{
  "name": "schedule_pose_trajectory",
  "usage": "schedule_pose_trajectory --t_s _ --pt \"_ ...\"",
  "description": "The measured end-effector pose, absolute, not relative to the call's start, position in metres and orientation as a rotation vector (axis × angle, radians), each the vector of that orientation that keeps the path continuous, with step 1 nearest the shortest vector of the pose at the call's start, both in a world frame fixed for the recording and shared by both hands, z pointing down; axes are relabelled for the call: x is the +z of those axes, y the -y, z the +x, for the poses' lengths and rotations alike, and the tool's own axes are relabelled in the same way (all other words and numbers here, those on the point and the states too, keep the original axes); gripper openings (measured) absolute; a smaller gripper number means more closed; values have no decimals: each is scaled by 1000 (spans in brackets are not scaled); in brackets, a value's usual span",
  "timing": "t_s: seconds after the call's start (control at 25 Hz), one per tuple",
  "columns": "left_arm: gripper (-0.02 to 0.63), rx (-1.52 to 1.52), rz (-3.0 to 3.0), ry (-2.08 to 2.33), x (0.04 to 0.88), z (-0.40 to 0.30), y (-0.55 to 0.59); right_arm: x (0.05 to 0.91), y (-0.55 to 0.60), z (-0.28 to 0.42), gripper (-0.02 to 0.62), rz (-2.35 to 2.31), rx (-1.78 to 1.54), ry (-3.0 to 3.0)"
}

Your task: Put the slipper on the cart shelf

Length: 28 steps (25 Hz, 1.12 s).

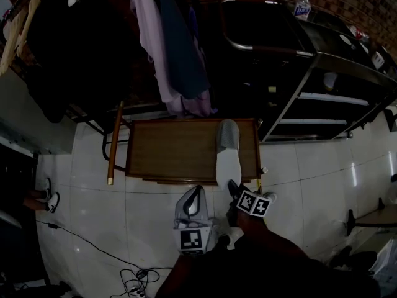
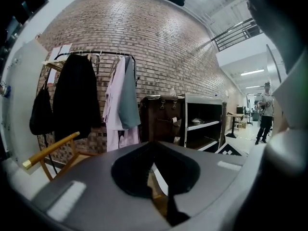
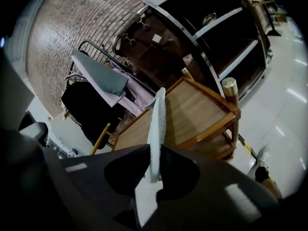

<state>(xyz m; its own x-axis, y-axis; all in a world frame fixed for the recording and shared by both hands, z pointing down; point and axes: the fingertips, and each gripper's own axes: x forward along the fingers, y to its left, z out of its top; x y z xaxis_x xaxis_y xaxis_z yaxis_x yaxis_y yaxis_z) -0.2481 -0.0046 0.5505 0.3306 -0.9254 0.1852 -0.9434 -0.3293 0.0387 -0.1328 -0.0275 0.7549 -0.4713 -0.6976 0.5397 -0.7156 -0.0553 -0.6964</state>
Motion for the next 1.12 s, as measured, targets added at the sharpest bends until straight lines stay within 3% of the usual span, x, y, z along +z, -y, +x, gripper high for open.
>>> schedule_pose_trajectory --t_s 1.12 --pt "15 74 2543 1812 480 -237 34 467 49 -91 44 1785 -187 2478"
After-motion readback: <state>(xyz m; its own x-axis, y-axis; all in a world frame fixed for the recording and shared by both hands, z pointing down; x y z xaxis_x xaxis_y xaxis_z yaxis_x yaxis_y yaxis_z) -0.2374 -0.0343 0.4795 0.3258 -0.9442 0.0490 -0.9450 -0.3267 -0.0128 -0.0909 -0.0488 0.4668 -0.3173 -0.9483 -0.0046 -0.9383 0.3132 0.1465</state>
